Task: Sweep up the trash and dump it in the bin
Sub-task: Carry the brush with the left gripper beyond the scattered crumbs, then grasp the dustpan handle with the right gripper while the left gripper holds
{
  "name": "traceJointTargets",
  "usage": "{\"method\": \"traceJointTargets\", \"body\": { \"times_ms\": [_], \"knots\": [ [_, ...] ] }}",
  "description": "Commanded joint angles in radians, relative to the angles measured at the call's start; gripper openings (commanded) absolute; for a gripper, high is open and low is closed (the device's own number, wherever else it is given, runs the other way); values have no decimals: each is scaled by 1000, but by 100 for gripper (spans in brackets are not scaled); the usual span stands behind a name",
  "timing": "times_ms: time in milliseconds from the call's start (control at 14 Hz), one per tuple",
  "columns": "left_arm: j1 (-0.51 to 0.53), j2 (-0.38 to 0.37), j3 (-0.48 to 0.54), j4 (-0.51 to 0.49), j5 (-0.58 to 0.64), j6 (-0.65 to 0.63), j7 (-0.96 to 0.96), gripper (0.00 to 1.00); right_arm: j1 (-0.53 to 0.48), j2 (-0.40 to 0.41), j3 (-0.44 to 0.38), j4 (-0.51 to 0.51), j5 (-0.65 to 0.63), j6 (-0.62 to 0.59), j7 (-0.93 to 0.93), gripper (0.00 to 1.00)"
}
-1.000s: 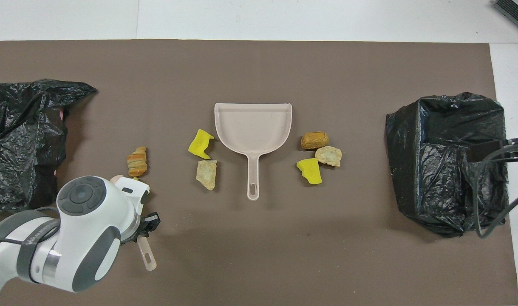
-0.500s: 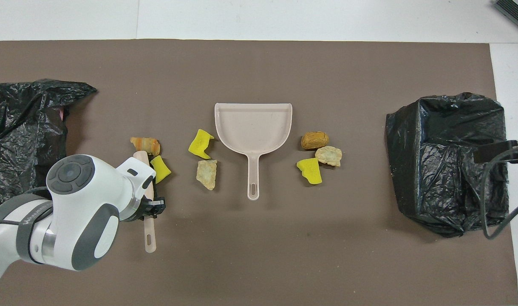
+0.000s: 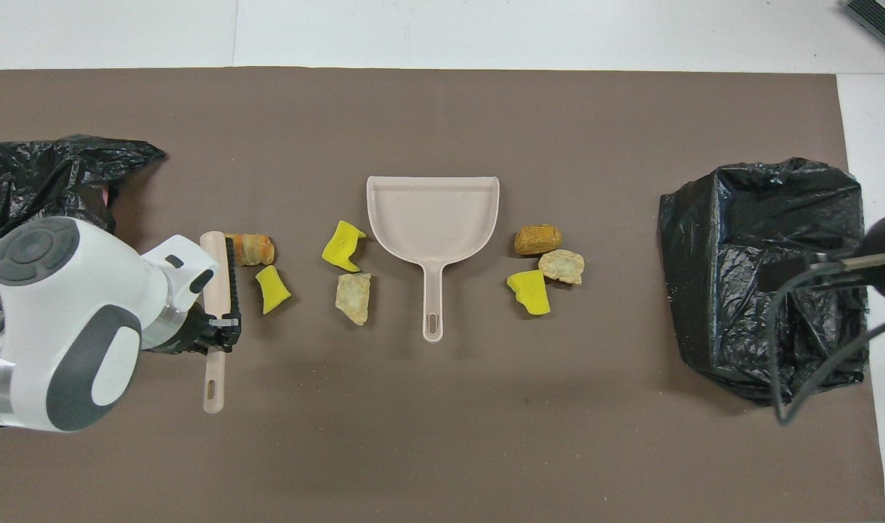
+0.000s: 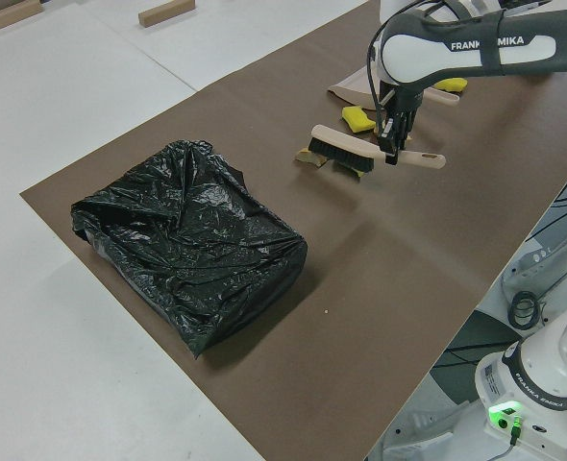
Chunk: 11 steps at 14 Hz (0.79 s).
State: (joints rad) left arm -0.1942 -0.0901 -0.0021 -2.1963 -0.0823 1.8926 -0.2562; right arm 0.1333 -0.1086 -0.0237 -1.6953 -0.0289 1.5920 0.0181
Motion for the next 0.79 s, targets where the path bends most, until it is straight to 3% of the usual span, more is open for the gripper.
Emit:
{"method": "traceJointTargets", "body": {
  "times_ms": [0, 357, 714],
  "knots": [
    [83, 30, -7, 20, -2, 43, 121, 0, 113, 81, 8, -50, 6, 126, 98, 100],
    [124, 99, -9, 15, -2, 140, 198, 0, 287, 277, 10, -47, 9, 351, 380, 100],
    [92, 130, -10, 10, -2, 184, 199, 0, 379, 360, 10, -41, 89, 462, 534, 100]
  ]
}}
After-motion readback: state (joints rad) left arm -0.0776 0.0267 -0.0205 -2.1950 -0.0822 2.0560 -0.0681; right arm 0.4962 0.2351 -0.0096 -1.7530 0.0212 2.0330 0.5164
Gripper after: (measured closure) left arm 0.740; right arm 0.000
